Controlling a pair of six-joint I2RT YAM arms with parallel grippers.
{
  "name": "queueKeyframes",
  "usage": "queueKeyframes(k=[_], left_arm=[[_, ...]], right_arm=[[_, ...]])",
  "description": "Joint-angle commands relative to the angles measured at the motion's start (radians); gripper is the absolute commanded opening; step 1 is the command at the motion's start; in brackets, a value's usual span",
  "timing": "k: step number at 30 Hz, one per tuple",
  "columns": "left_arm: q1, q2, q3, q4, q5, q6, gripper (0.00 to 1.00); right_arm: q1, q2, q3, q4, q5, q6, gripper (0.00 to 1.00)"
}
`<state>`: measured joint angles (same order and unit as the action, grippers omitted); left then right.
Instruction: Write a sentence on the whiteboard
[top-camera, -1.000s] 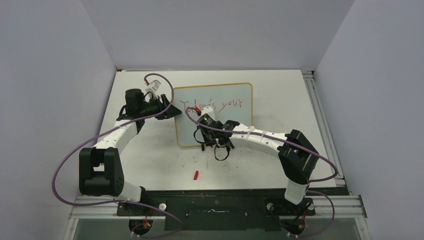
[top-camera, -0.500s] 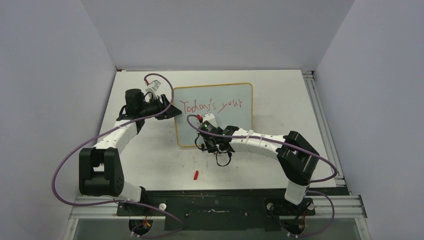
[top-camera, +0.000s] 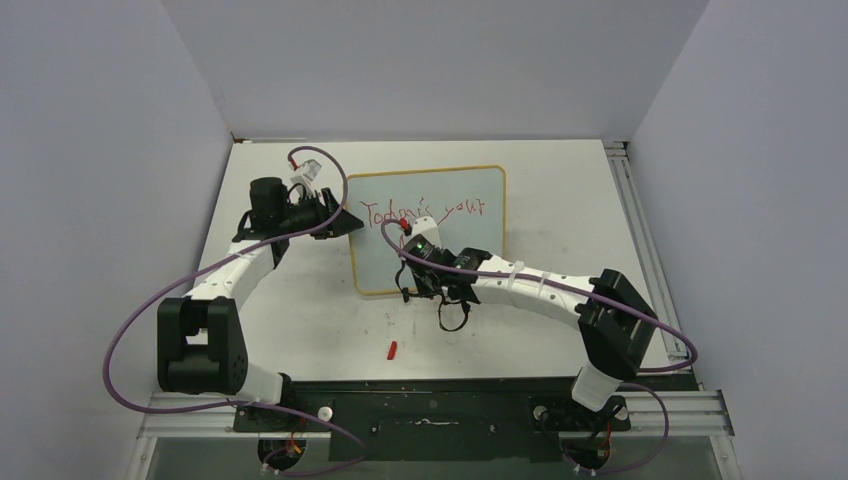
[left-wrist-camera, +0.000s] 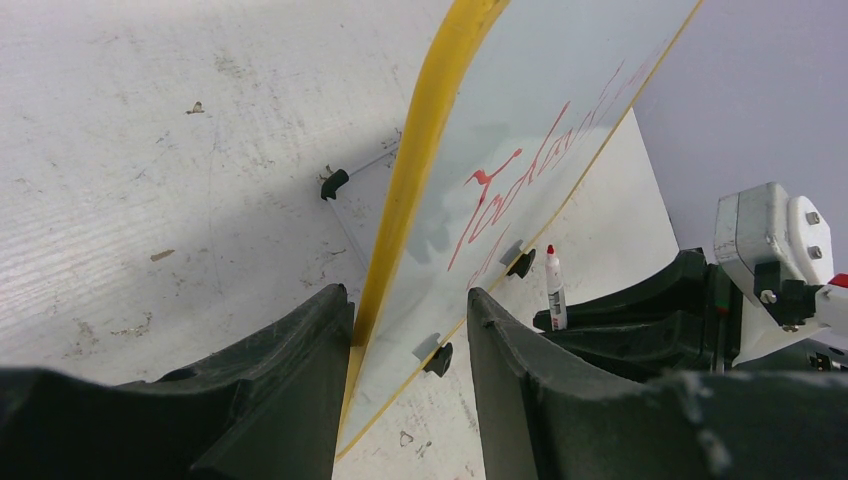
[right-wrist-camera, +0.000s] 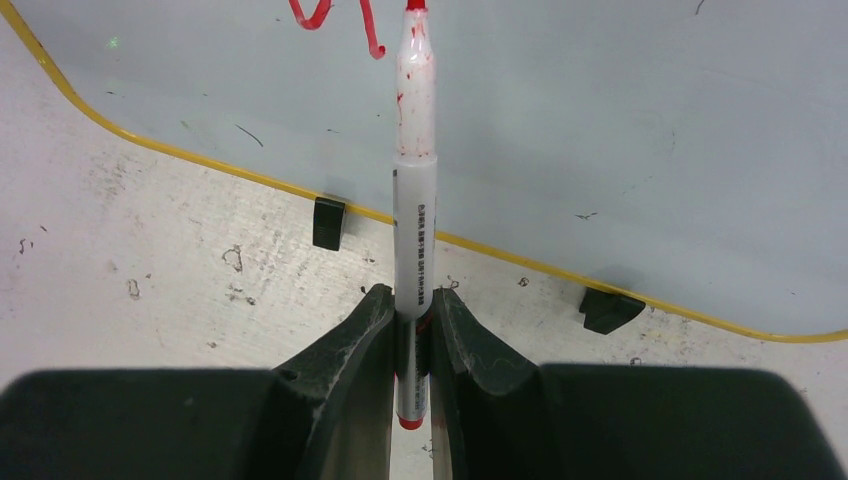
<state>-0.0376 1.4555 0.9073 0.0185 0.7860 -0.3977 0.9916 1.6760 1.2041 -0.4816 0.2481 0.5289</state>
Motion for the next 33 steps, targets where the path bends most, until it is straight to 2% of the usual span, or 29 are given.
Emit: queueKeyframes(k=[1, 33], left_arm=[[-0.009, -0.037, 0.005, 0.035, 0.039, -0.001, 0.44], [-0.008, -0.031, 0.008, 0.033, 0.039, 0.0, 0.44]], right_arm=[[-0.006, -0.011, 0.022, -0.004, 0.034, -0.001, 0.05], [-0.06, 0.039, 0.018, 0.019, -0.033, -0.023, 0.05]])
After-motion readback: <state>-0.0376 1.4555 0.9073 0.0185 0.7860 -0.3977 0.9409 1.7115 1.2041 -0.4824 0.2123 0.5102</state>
